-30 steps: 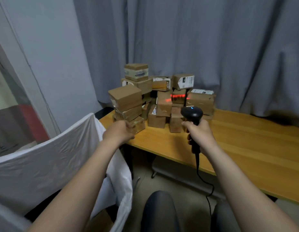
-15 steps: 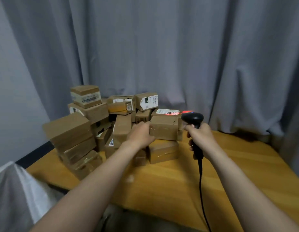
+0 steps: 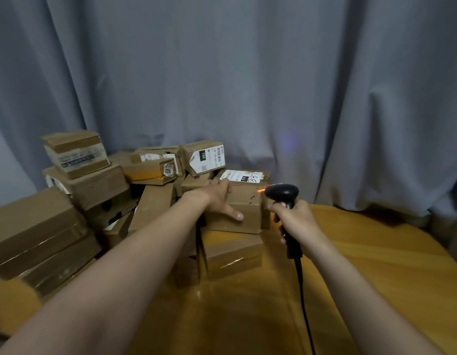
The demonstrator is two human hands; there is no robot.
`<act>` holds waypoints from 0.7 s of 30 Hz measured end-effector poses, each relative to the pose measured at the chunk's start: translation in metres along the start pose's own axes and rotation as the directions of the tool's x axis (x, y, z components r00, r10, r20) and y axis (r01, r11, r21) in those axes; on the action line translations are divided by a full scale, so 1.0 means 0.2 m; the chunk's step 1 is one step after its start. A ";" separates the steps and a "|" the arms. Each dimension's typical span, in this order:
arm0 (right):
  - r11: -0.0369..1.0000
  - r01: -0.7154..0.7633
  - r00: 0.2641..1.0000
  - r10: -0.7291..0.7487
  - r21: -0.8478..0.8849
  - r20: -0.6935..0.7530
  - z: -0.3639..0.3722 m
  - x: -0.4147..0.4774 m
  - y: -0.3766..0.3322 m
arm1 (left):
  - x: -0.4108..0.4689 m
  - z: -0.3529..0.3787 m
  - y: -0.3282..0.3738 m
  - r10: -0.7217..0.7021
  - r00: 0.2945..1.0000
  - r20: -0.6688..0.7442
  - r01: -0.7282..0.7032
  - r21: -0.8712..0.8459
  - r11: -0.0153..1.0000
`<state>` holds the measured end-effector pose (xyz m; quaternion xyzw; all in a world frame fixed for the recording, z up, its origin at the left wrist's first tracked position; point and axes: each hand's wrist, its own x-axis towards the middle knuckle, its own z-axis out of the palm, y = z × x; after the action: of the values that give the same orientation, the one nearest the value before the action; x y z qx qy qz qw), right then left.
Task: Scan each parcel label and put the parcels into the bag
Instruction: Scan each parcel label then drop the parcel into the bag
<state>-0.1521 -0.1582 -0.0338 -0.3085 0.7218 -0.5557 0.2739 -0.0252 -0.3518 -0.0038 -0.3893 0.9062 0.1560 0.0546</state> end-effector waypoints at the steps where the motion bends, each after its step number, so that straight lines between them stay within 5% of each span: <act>1: 1.000 -0.012 1.000 0.012 0.002 -0.003 0.01 0.01 0.01 | 0.02 0.00 -0.02 0.003 1.000 0.013 -0.002 -0.032 0.999; 15: 0.998 0.000 0.998 0.005 0.067 -0.070 0.02 0.00 0.08 | 0.00 0.08 -0.06 0.002 0.957 0.290 0.018 -0.064 0.998; 21: 0.999 -0.015 0.998 0.019 0.051 -0.067 0.01 -0.05 0.09 | -0.06 0.26 0.00 0.092 0.992 0.087 -0.092 -0.010 0.996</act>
<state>-0.1463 -0.1491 -0.0513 -0.2764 0.7191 -0.5815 0.2616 -0.0180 -0.3251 -0.0508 -0.3401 0.9194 0.1781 0.0858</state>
